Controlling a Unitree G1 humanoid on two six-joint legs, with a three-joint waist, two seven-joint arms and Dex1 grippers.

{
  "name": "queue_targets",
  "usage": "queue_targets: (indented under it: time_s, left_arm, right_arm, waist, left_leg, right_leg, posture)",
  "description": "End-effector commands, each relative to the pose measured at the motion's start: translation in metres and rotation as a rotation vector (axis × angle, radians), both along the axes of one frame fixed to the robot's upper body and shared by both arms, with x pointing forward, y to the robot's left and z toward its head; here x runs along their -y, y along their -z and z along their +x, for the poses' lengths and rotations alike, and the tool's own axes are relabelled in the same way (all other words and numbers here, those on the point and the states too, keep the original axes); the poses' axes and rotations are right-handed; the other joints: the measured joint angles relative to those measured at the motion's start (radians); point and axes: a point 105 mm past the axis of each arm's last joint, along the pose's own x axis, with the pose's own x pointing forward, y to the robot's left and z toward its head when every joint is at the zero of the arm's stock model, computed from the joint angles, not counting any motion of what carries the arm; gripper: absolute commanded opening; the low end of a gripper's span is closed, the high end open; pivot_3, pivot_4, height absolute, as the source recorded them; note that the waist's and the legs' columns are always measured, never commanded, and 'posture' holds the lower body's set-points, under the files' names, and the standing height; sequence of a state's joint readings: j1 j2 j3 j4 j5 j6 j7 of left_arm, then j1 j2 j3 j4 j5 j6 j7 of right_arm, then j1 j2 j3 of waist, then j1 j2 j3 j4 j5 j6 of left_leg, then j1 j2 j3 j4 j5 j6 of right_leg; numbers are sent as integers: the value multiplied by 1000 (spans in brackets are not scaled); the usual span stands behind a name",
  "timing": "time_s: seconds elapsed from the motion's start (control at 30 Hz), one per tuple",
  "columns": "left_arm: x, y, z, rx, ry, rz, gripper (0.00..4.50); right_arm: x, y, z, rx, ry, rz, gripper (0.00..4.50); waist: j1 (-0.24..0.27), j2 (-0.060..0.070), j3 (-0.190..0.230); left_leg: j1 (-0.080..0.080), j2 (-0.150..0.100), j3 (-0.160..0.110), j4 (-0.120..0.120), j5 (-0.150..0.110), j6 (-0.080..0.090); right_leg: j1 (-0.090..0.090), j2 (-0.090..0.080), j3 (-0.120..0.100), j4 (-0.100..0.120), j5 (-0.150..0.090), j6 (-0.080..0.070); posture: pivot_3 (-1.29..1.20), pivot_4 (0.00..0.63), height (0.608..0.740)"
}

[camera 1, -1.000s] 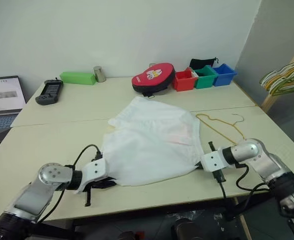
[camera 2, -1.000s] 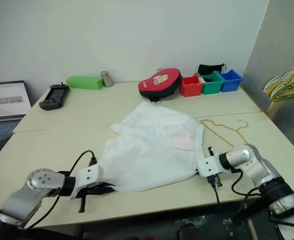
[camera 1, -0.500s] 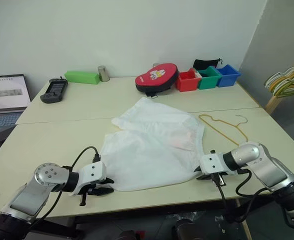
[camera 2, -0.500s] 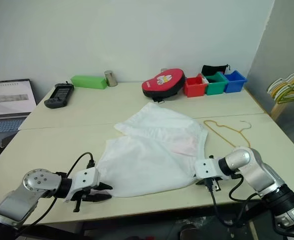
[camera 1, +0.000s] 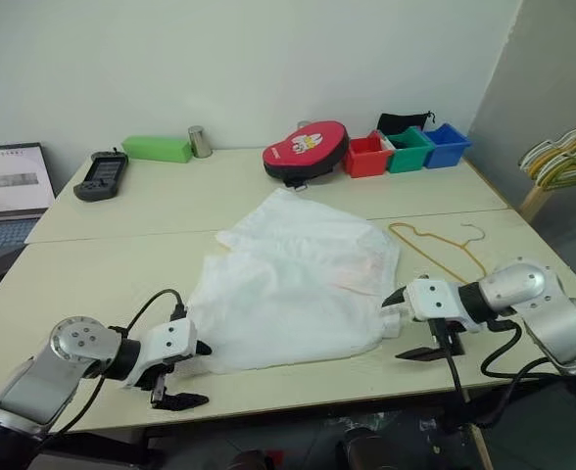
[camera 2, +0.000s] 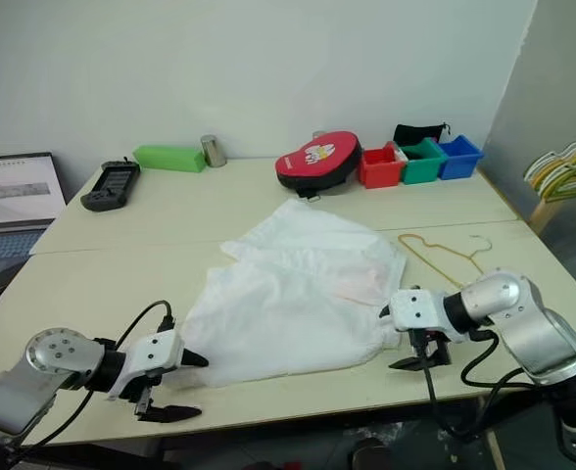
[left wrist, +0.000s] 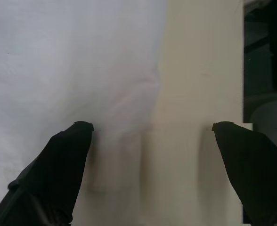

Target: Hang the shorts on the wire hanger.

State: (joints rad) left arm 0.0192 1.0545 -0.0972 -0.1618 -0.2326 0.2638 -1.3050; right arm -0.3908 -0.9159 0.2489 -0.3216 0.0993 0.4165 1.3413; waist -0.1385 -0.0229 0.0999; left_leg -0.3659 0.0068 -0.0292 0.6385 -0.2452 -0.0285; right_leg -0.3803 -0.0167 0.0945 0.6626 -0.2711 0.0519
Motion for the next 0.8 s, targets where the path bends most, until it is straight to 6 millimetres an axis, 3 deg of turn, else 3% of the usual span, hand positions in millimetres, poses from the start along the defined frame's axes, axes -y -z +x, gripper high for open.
queue_targets:
  time_s: [0.03, 0.13, 0.23, 0.43, 0.53, 0.63, 0.7, 0.8]
  left_arm:
    - [14, -24, 1, 3, 22, -72, 4424]
    - [24, -36, -1, -30, 33, -123, 4424]
    - [42, -55, 20, 38, -14, -234, 4424]
    - [93, -100, 79, 354, -82, -403, 4424]
    - [112, -107, 82, 393, -51, -429, 4424]
    - [150, -119, 87, 468, -16, -516, 4424]
    - [167, -115, 86, 467, 3, -547, 4424]
    - [188, -106, 82, 464, 28, -563, 4424]
  right_arm:
    - [12, -13, 9, -3, 125, 40, 4500]
    - [22, -16, 19, -23, 228, 66, 4500]
    - [44, -27, 39, -34, 417, 117, 4500]
    - [127, -34, 99, -28, 990, 170, 4500]
    - [144, -35, 111, -24, 1096, 179, 4500]
    - [171, -29, 122, -11, 1204, 147, 4500]
    - [180, -19, 122, -48, 1244, 127, 4500]
    - [187, -4, 122, -83, 1273, 107, 4500]
  waist:
    - [0, -2, 2]
    - [0, -3, 2]
    - [0, -4, 3]
    - [-4, -5, 2]
    - [-12, -4, 2]
    - [-28, -2, 0]
    - [-35, -1, 0]
    - [-48, 0, -1]
  left_leg:
    - [0, 0, 0, 0, 0, 0]
    - [0, 0, 2, 1, 0, 0]
    - [0, 0, 3, 1, 0, 0]
    - [-2, -2, 5, 7, 0, 0]
    - [-2, -6, 6, 6, 0, 1]
    - [-6, -10, 6, 5, -2, 3]
    - [-16, -12, 5, 7, -2, 3]
    - [-16, -13, 5, 7, -2, 3]
  right_leg:
    - [0, 0, 0, 0, 0, 0]
    - [0, 0, 1, 0, 0, 0]
    - [0, 0, 1, 0, 0, 0]
    - [2, 0, 2, -1, 5, 8]
    - [4, 0, 4, -4, 7, 11]
    - [0, 0, 4, -4, 7, 12]
    - [-9, -1, 4, -3, 10, 10]
    - [-9, -2, 5, -4, 11, 10]
  posture:
    - [-95, 45, 740]
    - [-95, 45, 740]
    - [-95, 45, 740]
    - [-154, 39, 740]
    - [-160, 37, 740]
    - [-166, 31, 740]
    - [-161, 26, 740]
    - [-158, 27, 740]
